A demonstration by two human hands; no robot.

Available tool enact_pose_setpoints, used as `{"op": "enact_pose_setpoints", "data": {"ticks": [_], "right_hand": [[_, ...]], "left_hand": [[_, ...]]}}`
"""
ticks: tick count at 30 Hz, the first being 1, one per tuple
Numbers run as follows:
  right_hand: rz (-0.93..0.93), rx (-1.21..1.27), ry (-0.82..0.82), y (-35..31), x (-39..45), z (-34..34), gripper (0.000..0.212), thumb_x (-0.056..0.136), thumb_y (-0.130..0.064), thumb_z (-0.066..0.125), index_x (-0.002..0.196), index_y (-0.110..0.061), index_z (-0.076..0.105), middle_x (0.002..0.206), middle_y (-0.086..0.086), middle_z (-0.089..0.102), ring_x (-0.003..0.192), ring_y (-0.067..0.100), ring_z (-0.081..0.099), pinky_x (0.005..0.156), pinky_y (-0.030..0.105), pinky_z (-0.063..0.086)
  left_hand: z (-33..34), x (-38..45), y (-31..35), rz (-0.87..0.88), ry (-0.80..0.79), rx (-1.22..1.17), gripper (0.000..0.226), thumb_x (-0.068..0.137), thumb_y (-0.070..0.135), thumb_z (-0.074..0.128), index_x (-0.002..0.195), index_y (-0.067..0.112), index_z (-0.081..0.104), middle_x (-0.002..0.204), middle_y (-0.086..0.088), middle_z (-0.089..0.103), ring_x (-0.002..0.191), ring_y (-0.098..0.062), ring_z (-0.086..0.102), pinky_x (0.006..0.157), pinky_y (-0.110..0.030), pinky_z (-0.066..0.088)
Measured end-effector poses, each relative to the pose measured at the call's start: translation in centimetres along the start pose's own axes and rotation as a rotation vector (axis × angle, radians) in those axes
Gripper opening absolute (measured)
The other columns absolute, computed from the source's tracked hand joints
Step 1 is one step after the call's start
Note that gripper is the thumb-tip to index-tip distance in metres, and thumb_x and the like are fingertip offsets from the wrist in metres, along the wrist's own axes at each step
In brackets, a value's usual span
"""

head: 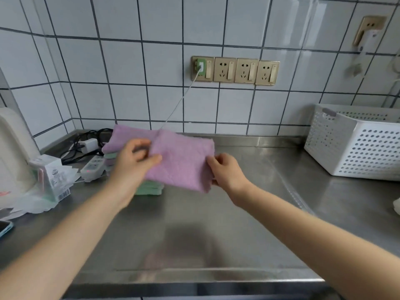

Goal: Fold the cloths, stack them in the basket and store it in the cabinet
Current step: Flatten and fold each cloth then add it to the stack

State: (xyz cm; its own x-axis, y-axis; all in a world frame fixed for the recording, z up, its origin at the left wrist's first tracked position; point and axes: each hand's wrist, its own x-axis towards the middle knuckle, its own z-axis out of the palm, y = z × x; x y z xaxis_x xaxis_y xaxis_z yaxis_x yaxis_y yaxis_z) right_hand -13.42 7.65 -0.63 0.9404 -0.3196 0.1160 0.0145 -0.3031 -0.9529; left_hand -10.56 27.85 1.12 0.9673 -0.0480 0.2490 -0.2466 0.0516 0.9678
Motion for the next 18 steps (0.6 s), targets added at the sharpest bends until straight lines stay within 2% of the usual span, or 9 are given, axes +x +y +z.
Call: {"op": "enact_pose_setpoints", "data": {"ticks": [2, 4, 6, 7, 11, 12, 14, 16, 18], "right_hand": [[-0.064, 0.041, -0.031, -3.4, 2.9, 2.5, 0.031, 0.089, -0.027, 0.048, 0.06, -0.017, 0.04, 0.057, 0.002, 0.046, 0.057, 0.021, 0.047, 0.069, 0.052, 0.054], [-0.091, 0.052, -0.045, -6.3, 5.7, 5.2, 0.038, 0.091, -0.021, 0.047, 0.055, -0.016, 0.036, 0.051, 0.001, 0.041, 0.05, 0.021, 0.041, 0.054, 0.04, 0.047], [-0.109, 0.041, -0.028, -8.1, 8.2, 7.8, 0.039, 0.093, -0.017, 0.046, 0.055, -0.015, 0.037, 0.051, 0.003, 0.04, 0.052, 0.022, 0.04, 0.052, 0.032, 0.036], [-0.104, 0.024, -0.018, -8.5, 9.5, 9.2, 0.037, 0.093, -0.018, 0.046, 0.057, -0.013, 0.039, 0.055, 0.006, 0.044, 0.056, 0.024, 0.043, 0.054, 0.031, 0.036], [0.027, -0.102, -0.07, -7.0, 12.3, 13.3, 0.014, 0.094, -0.016, 0.044, 0.085, -0.006, 0.048, 0.088, 0.016, 0.053, 0.078, 0.027, 0.05, 0.067, 0.034, 0.046], [0.075, -0.115, -0.096, -6.4, 12.4, 13.9, 0.014, 0.094, -0.013, 0.043, 0.098, -0.002, 0.048, 0.098, 0.018, 0.054, 0.084, 0.027, 0.05, 0.075, 0.035, 0.05], [0.155, -0.058, -0.123, -5.2, 12.2, 14.4, 0.03, 0.095, -0.009, 0.037, 0.123, -0.001, 0.04, 0.116, 0.016, 0.051, 0.091, 0.028, 0.049, 0.085, 0.037, 0.048], [0.116, -0.001, -0.12, -4.5, 11.6, 14.3, 0.034, 0.096, -0.007, 0.031, 0.13, -0.007, 0.034, 0.111, 0.012, 0.047, 0.088, 0.026, 0.046, 0.076, 0.032, 0.041], [-0.015, -0.055, -0.13, -4.2, 11.0, 14.0, 0.04, 0.094, -0.005, 0.03, 0.133, -0.013, 0.029, 0.1, 0.01, 0.046, 0.077, 0.023, 0.047, 0.065, 0.026, 0.038]], "left_hand": [[-2.1, 3.4, 1.6, 0.11, 0.069, 0.147, 0.039, 0.081, 0.004, 0.07, 0.112, 0.018, 0.05, 0.102, -0.003, 0.068, 0.094, -0.02, 0.065, 0.085, -0.04, 0.052], [-4.1, 6.5, 3.0, 0.184, 0.116, 0.263, 0.038, 0.082, 0.011, 0.071, 0.111, 0.023, 0.05, 0.095, 0.005, 0.066, 0.087, -0.013, 0.064, 0.076, -0.033, 0.053], [-6.1, 9.4, 3.2, 0.208, 0.159, 0.311, 0.036, 0.082, 0.015, 0.072, 0.109, 0.025, 0.051, 0.093, 0.003, 0.065, 0.086, -0.014, 0.064, 0.077, -0.037, 0.053], [-7.0, 10.8, 2.9, 0.199, 0.182, 0.326, 0.035, 0.082, 0.016, 0.072, 0.108, 0.025, 0.051, 0.096, -0.002, 0.065, 0.088, -0.018, 0.064, 0.079, -0.04, 0.054], [-9.3, 13.7, -0.7, 0.078, 0.222, 0.39, 0.031, 0.081, 0.013, 0.071, 0.107, 0.02, 0.055, 0.109, -0.015, 0.064, 0.096, -0.027, 0.062, 0.086, -0.044, 0.052], [-9.5, 13.8, -1.8, 0.058, 0.215, 0.402, 0.031, 0.082, 0.012, 0.07, 0.109, 0.017, 0.056, 0.11, -0.014, 0.064, 0.095, -0.026, 0.062, 0.083, -0.041, 0.052], [-10.0, 13.7, -3.8, 0.021, 0.205, 0.4, 0.035, 0.083, 0.01, 0.069, 0.114, 0.013, 0.055, 0.11, -0.013, 0.064, 0.094, -0.024, 0.061, 0.079, -0.036, 0.048], [-10.4, 13.3, -4.9, 0.001, 0.182, 0.36, 0.036, 0.084, 0.011, 0.068, 0.117, 0.017, 0.053, 0.108, -0.013, 0.065, 0.093, -0.024, 0.061, 0.08, -0.038, 0.049], [-10.8, 12.8, -5.0, 0.043, 0.135, 0.351, 0.034, 0.086, 0.012, 0.065, 0.113, 0.028, 0.051, 0.106, -0.011, 0.065, 0.095, -0.024, 0.062, 0.082, -0.04, 0.05]]}}
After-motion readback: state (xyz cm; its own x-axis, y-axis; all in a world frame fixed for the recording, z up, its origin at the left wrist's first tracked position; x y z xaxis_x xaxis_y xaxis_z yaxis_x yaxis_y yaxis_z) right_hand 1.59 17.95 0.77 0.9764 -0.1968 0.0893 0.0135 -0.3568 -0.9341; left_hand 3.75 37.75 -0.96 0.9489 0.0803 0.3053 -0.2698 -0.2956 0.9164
